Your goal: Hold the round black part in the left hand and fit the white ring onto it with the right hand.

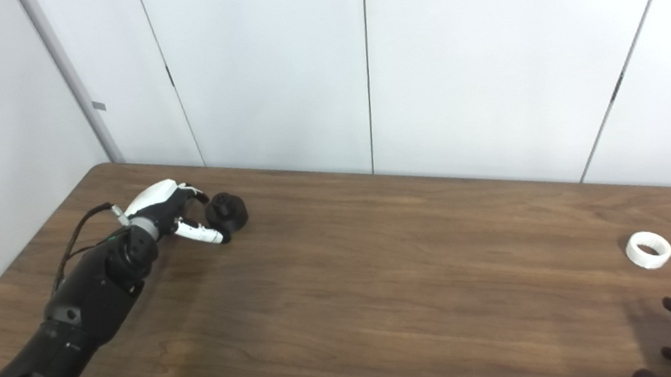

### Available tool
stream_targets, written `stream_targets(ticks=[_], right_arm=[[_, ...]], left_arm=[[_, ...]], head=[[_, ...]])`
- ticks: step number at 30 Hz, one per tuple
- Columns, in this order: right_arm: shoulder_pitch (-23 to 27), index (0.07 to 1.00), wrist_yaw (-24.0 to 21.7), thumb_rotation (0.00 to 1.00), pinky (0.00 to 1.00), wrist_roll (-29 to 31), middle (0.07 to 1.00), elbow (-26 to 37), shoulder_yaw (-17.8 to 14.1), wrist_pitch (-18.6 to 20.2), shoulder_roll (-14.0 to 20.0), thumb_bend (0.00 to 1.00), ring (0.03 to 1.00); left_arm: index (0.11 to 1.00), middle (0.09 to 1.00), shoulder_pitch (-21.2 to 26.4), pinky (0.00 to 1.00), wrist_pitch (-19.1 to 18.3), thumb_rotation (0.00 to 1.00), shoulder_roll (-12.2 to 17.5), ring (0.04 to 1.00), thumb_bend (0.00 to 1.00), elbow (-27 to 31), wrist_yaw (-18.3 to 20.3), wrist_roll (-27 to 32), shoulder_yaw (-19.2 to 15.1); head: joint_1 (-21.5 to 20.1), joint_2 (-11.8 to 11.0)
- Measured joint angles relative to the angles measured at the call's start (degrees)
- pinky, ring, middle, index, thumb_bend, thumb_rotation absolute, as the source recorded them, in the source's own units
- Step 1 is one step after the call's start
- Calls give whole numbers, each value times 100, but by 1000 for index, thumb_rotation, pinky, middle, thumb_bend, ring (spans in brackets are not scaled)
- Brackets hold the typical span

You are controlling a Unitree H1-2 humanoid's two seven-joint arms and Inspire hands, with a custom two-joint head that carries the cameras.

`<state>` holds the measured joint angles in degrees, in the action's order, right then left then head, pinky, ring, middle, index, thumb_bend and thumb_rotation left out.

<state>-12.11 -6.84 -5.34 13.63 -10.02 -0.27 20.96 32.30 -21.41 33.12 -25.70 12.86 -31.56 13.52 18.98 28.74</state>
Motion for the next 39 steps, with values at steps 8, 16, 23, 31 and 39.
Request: stream_targets(ticks=[8,16,23,31,39], right_arm=[[1,932,0,622,932,-2,1000,-4,0,-16,0,685,1000],[-2,928,0,631,885,13,1000,-1,-3,0,-3,724,1000],[-2,928,0,638,886,51,1000,-1,-2,8,-4,739,999],[2,931,-1,631,891,54,1000,3,12,34,-3,719,1000],[2,934,-5,626,898,110,1000,2,13,39,-2,717,996]], left_arm=[[815,1000,62,1000,2,294,-83,1000,1000,-27,-32,16,106],[772,1000,62,1000,25,265,-173,1000,1000,15,-86,52,113],[708,1000,80,1000,114,201,-148,1000,1000,13,-157,6,206],[624,1000,80,1000,289,40,-41,1000,883,3,-183,-117,328],[680,1000,77,1000,262,52,74,1000,898,84,-41,-179,432]], head=[[0,-18],[0,-9],[0,-18],[9,-18],[26,-18]])
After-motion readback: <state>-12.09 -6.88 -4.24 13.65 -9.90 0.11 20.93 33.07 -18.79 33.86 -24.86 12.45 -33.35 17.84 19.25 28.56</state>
